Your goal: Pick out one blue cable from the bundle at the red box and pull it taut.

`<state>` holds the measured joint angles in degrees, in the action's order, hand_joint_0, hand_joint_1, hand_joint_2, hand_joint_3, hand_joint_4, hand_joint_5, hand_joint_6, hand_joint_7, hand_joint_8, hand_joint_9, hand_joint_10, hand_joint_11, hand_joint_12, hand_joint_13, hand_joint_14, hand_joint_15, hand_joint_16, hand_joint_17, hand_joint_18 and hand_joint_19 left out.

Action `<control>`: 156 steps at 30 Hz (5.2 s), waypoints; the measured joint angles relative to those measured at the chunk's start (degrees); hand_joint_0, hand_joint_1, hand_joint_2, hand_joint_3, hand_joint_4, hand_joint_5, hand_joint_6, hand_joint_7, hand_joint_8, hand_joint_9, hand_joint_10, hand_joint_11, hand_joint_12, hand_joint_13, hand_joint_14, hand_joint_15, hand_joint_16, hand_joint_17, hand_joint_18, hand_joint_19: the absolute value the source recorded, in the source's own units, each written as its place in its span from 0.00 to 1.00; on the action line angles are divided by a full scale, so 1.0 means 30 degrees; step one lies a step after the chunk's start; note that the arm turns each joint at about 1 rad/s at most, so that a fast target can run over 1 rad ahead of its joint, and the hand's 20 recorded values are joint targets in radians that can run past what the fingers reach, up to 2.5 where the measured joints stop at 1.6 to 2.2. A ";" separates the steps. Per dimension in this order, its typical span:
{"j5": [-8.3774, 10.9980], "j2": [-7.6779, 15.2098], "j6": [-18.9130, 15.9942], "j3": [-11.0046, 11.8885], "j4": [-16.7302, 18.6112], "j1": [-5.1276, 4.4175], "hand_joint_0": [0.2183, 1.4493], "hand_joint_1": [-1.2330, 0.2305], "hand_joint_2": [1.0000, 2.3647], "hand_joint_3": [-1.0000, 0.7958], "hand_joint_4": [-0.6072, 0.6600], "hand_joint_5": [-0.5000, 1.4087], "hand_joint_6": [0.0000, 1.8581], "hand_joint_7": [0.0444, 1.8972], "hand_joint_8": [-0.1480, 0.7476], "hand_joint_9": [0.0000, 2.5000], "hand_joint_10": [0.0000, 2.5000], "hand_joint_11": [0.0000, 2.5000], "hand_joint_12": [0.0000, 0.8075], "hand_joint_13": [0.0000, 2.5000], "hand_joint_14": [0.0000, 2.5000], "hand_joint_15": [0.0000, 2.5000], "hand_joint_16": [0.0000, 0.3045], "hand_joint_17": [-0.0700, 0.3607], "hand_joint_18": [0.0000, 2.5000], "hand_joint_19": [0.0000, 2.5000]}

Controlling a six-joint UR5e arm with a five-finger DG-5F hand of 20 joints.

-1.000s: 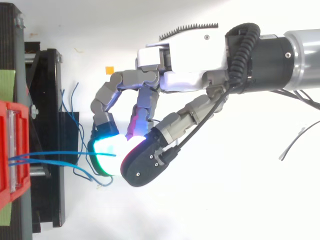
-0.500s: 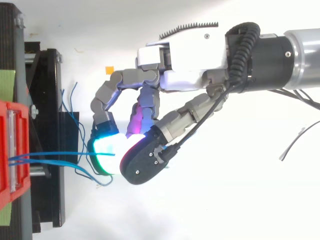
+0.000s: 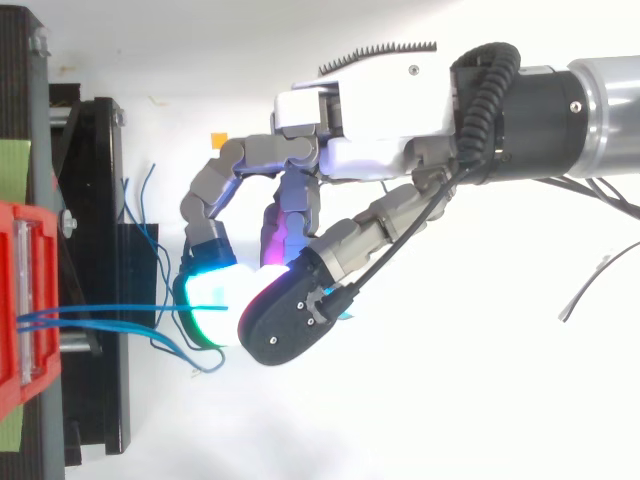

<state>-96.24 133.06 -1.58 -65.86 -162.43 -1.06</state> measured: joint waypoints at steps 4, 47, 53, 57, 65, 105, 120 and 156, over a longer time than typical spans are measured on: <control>0.0001 0.0001 0.0000 0.0002 0.0001 0.0000 0.37 0.38 0.02 0.41 0.52 0.16 0.52 0.46 0.56 0.63 0.01 0.59 0.40 0.57 0.01 0.55 0.15 0.41 0.38 0.30; -0.0046 -0.0018 0.1855 -0.0002 -0.0098 0.0032 0.39 0.36 0.02 0.43 0.49 0.17 0.52 0.45 0.52 0.65 0.15 0.71 0.41 0.55 0.46 0.59 0.17 0.43 0.46 0.42; -0.0168 -0.0314 0.3761 -0.0008 -0.1245 0.0134 0.39 0.36 0.02 0.43 0.49 0.17 0.52 0.45 0.52 0.66 0.15 0.71 0.41 0.56 0.43 0.59 0.17 0.43 0.45 0.42; -0.0204 -0.0610 0.4062 -0.0016 -0.2296 0.0184 0.39 0.36 0.02 0.43 0.49 0.17 0.52 0.45 0.53 0.66 0.15 0.71 0.41 0.56 0.43 0.59 0.17 0.43 0.45 0.41; -0.0307 -0.1091 0.4182 -0.0021 -0.3479 0.0281 0.39 0.36 0.02 0.43 0.49 0.17 0.52 0.45 0.52 0.66 0.15 0.71 0.41 0.56 0.41 0.60 0.17 0.43 0.45 0.41; 0.1208 -0.3163 0.4072 -0.2951 -0.0793 -0.0119 0.39 0.31 0.02 0.59 0.36 0.19 0.52 0.54 0.54 0.75 0.06 0.80 0.39 0.61 0.37 0.63 0.17 0.43 0.49 0.43; 0.1231 -0.3167 0.4072 -0.2957 -0.0789 -0.0116 0.39 0.28 0.01 0.63 0.34 0.20 0.51 0.57 0.56 0.80 0.02 0.81 0.41 0.64 0.41 0.61 0.18 0.44 0.55 0.48; 0.1232 -0.3162 0.4072 -0.2950 -0.0799 -0.0116 0.39 0.28 0.01 0.61 0.35 0.20 0.51 0.56 0.54 0.79 0.00 0.80 0.41 0.64 0.37 0.63 0.18 0.45 0.52 0.42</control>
<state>-92.55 123.57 10.63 -74.71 -164.82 -1.41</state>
